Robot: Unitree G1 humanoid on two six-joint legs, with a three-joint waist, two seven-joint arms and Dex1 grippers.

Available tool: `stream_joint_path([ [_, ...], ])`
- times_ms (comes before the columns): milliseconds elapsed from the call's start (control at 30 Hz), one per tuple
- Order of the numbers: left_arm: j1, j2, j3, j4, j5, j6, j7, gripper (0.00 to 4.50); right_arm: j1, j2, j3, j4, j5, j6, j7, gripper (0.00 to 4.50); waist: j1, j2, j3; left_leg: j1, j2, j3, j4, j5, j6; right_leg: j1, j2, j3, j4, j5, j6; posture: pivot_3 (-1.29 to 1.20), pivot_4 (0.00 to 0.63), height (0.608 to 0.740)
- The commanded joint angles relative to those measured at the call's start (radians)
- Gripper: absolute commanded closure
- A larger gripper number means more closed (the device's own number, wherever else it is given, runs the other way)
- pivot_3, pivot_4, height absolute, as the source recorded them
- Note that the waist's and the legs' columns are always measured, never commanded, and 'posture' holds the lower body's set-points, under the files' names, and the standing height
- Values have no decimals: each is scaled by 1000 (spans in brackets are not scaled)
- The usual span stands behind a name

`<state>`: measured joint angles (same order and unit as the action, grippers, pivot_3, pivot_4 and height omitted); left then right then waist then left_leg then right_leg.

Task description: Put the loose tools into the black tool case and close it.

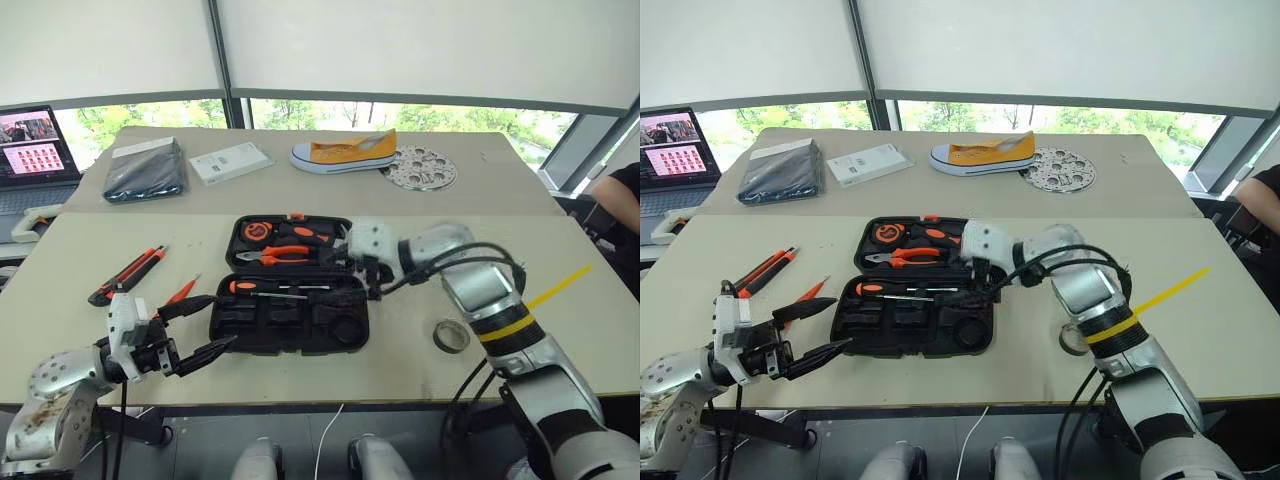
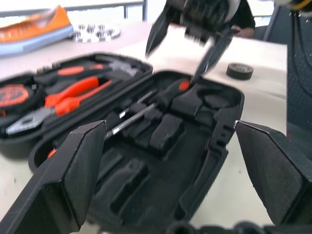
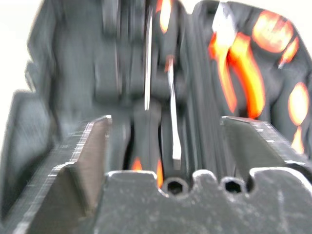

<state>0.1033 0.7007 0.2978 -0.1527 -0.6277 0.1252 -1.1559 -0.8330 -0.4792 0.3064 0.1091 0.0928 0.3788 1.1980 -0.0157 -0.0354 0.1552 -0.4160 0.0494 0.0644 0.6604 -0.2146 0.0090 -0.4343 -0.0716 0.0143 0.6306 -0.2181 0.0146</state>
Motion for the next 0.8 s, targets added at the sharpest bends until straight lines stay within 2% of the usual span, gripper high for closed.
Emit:
stream_joint_path([
  [33,-23,43,8,-23,23,54,38,0,35,40,-16,46,23,-53,-26,1799,0,0,0,0,0,0,0,0,0,0,0,0,0,0,0,0,150,740],
  [133,-61,60,-10,-35,49,92,84,0,83,86,16,114,-18,-145,-74,2789,2,-1,-1,1,0,0,0,0,0,2,1,0,0,0,0,0,150,740],
  [200,-80,62,-15,-43,56,105,99,0,91,102,29,150,-40,-183,-91,3624,2,-1,0,1,0,0,0,0,0,1,0,0,0,0,0,0,150,740],
  [300,-102,62,-18,-54,62,110,108,0,95,108,71,203,-103,-264,-116,4490,0,-1,0,0,-1,0,0,0,0,0,-1,1,0,0,0,0,150,740],
  [567,-95,60,-20,-79,71,118,113,0,96,139,91,280,-147,-265,-148,4490,-5,-1,0,3,1,0,0,0,0,1,2,1,2,0,-1,0,150,740],
  [667,-87,57,-11,-78,79,115,123,0,102,139,103,268,-153,-280,-139,4490,-5,-1,0,8,1,0,0,0,0,6,2,1,1,0,-1,0,150,740],
  [800,-53,43,42,-56,65,90,132,0,107,135,38,221,-95,-308,-149,4490,-6,-1,0,11,2,0,0,0,0,9,2,1,1,-1,-2,0,150,740],
])
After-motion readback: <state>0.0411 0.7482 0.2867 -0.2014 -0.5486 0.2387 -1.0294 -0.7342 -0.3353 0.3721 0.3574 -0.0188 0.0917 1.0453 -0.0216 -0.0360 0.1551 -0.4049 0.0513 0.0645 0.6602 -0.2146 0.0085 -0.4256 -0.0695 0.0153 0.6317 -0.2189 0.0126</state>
